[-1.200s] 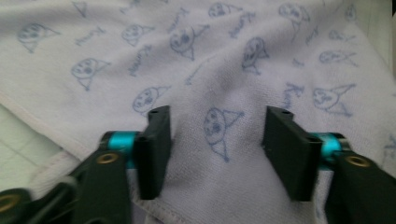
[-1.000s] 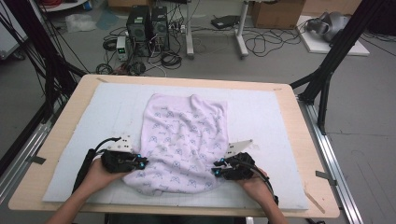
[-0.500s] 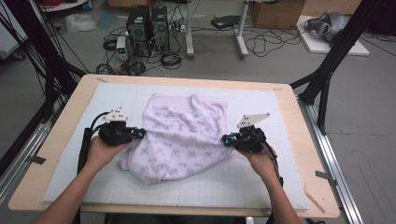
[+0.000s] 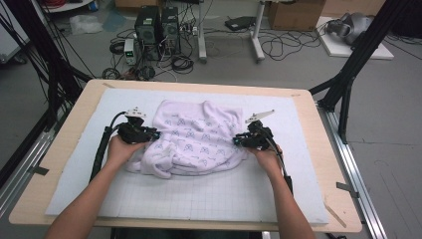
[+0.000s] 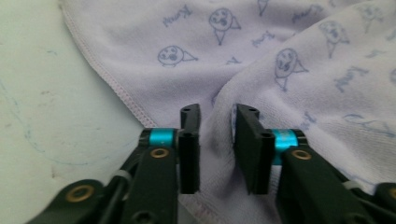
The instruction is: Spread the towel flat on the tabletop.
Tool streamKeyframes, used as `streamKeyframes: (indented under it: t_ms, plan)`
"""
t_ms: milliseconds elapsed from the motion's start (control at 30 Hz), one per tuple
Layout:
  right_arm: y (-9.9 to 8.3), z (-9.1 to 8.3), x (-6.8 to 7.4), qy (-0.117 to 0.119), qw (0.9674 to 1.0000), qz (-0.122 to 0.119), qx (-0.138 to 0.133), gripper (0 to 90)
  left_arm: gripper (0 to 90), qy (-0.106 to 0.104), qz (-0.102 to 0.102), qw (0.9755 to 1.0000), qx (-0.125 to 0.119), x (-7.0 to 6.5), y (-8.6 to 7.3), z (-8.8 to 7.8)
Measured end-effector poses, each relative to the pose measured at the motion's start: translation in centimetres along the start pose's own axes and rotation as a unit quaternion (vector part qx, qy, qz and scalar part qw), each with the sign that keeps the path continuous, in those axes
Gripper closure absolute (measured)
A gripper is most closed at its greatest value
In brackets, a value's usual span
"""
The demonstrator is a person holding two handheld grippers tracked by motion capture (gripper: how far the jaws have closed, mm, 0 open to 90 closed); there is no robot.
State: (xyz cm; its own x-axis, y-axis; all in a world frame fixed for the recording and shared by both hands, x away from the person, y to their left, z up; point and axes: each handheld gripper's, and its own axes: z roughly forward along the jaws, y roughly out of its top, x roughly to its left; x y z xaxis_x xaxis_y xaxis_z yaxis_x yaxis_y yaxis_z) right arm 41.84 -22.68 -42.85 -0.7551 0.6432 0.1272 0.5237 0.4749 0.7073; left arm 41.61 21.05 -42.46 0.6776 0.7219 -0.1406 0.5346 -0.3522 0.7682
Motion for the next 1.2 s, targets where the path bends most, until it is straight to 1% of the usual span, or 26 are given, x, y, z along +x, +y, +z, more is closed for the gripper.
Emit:
streamKeyframes:
  t_ms: [33,100,133,167,200,300,333,367,400,467,533,567,600,633,700,733,833,933,1033,1133,1200]
  plan:
    - [0.1,-0.5,0.2,-0.003,1.0,-0.004,-0.006,69.5,63.9,0.001,0.003,1.0,-0.006,-0.1,0.1,-0.5]
    - [0.3,-1.5,0.6,-0.011,0.9996,-0.011,-0.021,67.0,61.7,-0.004,0.012,0.9998,-0.017,-0.5,0.4,-1.6]
    - [0.4,-2.0,0.9,-0.01,0.9994,-0.015,-0.029,65.2,60.0,-0.004,0.019,0.9996,-0.021,-0.8,0.4,-2.2]
    - [0.5,-2.5,1.3,-0.012,0.9991,-0.02,-0.035,62.8,58.9,-0.006,0.025,0.9994,-0.022,-1.0,0.5,-2.6]
    - [0.6,-2.9,1.6,-0.016,0.9989,-0.023,-0.037,61.9,57.9,-0.009,0.034,0.9991,-0.024,-1.4,0.5,-3.2]
    - [0.6,-4.4,2.9,-0.014,0.9974,-0.042,-0.057,58.6,53.9,-0.018,0.052,0.9981,-0.026,-2.5,0.3,-4.5]
    - [0.6,-4.9,3.3,-0.012,0.997,-0.046,-0.061,58.1,53.1,-0.025,0.057,0.9978,-0.025,-2.9,0.1,-4.9]
    - [0.5,-5.2,3.6,-0.003,0.9968,-0.045,-0.066,57.1,52.6,-0.029,0.06,0.9975,-0.023,-3.2,0.0,-5.1]
    - [0.5,-5.4,3.9,0.004,0.9964,-0.047,-0.07,56.2,51.3,-0.038,0.064,0.997,-0.018,-3.7,-0.2,-5.4]
    - [0.1,-5.7,5.0,0.017,0.9958,-0.059,-0.068,54.3,48.4,-0.048,0.07,0.9963,-0.016,-4.6,-0.8,-5.8]
    - [-0.4,-5.6,5.9,0.027,0.9952,-0.071,-0.062,51.1,46.8,-0.055,0.071,0.9958,-0.02,-5.3,-1.5,-6.1]
    - [-0.7,-5.5,6.5,0.036,0.9955,-0.075,-0.046,46.3,46.7,-0.059,0.075,0.9953,-0.018,-5.7,-1.9,-6.1]
    - [-0.8,-5.3,6.9,0.044,0.9958,-0.074,-0.031,43.4,46.4,-0.061,0.075,0.9951,-0.018,-6.0,-2.2,-6.1]
    - [-0.9,-5.2,7.2,0.051,0.9956,-0.075,-0.024,43.4,45.3,-0.067,0.077,0.9946,-0.017,-6.3,-2.6,-6.1]
    - [-1.5,-5.2,8.3,0.054,0.9929,-0.096,-0.043,44.8,42.7,-0.074,0.077,0.994,-0.018,-6.7,-3.2,-6.3]
    - [-1.7,-5.2,8.6,0.058,0.9923,-0.099,-0.046,44.7,42.4,-0.079,0.078,0.9936,-0.021,-7.0,-3.5,-6.5]
    - [-2.6,-4.6,9.5,0.066,0.9917,-0.103,-0.04,44.3,41.1,-0.091,0.085,0.9919,-0.026,-7.5,-4.0,-7.3]
    - [-3.4,-3.9,9.7,0.066,0.992,-0.104,-0.026,44.3,41.1,-0.092,0.09,0.9911,-0.033,-7.8,-4.1,-8.3]
    - [-3.8,-3.3,9.7,0.068,0.9926,-0.098,-0.022,44.6,41.1,-0.102,0.097,0.9893,-0.037,-8.3,-4.0,-8.9]
    - [-3.8,-2.7,9.9,0.069,0.9925,-0.1,-0.016,45.3,41.0,-0.115,0.108,0.9871,-0.025,-8.9,-4.1,-8.5]
    - [-3.9,-2.3,10.0,0.067,0.9923,-0.104,-0.01,45.7,40.9,-0.122,0.109,0.9864,-0.017,-9.2,-4.5,-7.9]
